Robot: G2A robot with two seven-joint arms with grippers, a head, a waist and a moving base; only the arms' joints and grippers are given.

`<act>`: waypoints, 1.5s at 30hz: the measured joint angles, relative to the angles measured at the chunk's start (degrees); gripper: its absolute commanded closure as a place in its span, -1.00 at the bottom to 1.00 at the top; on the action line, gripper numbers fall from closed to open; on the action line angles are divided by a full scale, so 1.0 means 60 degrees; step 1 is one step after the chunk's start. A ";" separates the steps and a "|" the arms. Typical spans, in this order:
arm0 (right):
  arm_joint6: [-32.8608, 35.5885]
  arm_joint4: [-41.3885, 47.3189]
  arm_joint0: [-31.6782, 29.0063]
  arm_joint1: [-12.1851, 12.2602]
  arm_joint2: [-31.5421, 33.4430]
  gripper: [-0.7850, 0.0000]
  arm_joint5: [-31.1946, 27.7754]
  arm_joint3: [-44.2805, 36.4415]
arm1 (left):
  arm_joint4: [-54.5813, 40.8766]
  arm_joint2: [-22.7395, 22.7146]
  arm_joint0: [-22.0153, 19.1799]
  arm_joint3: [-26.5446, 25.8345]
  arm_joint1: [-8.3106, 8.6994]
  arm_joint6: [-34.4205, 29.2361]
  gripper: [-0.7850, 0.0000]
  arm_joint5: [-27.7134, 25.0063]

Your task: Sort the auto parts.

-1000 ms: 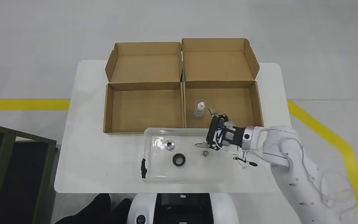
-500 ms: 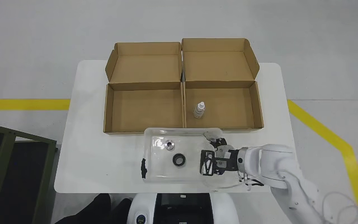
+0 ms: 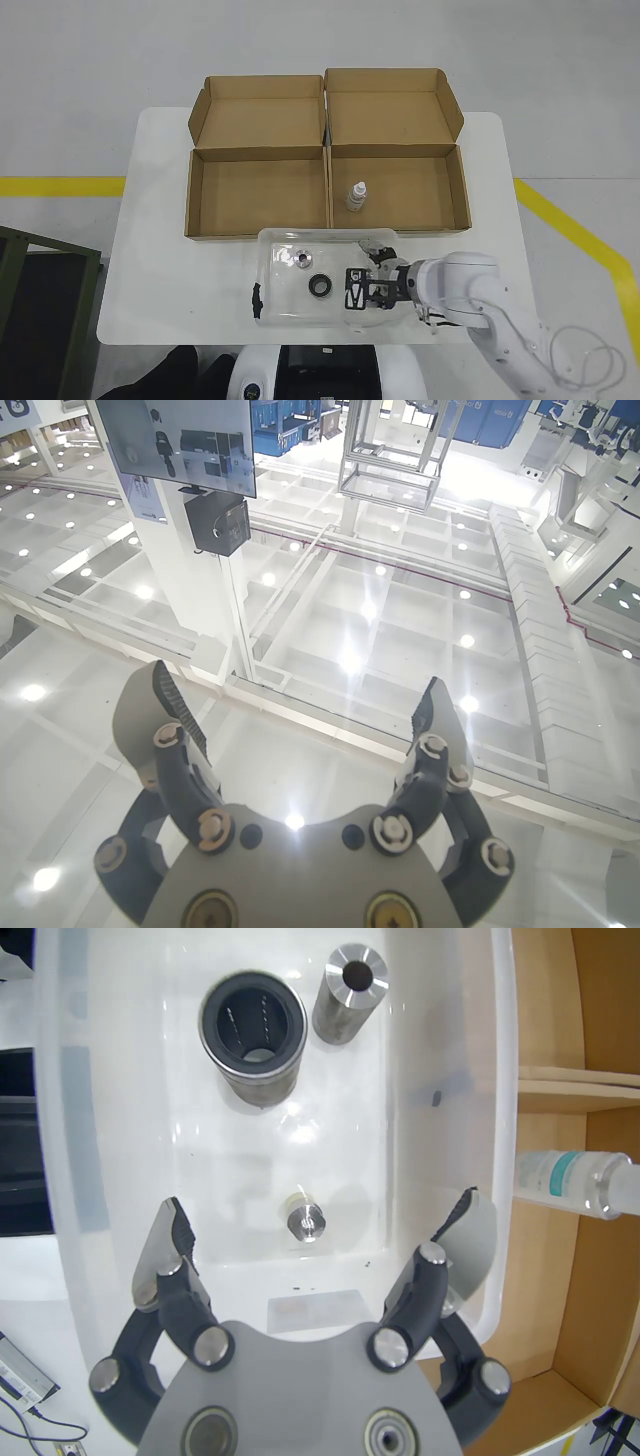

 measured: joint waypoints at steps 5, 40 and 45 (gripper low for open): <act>0.0129 -0.0060 0.0140 0.0108 -0.0237 -0.25 0.0128 0.0099 | 0.0000 0.0000 0.0000 0.0000 0.0000 0.0000 -1.00 0.0000; -0.0014 0.0008 0.0856 0.0538 -0.1072 1.00 0.0867 -0.0886 | 0.0000 0.0000 0.0000 0.0000 0.0000 0.0000 -1.00 0.0000; -0.1219 -0.0077 0.0700 0.0542 -0.0879 1.00 0.1184 -0.1184 | 0.0000 0.0000 0.0000 0.0000 0.0000 0.0000 -1.00 0.0000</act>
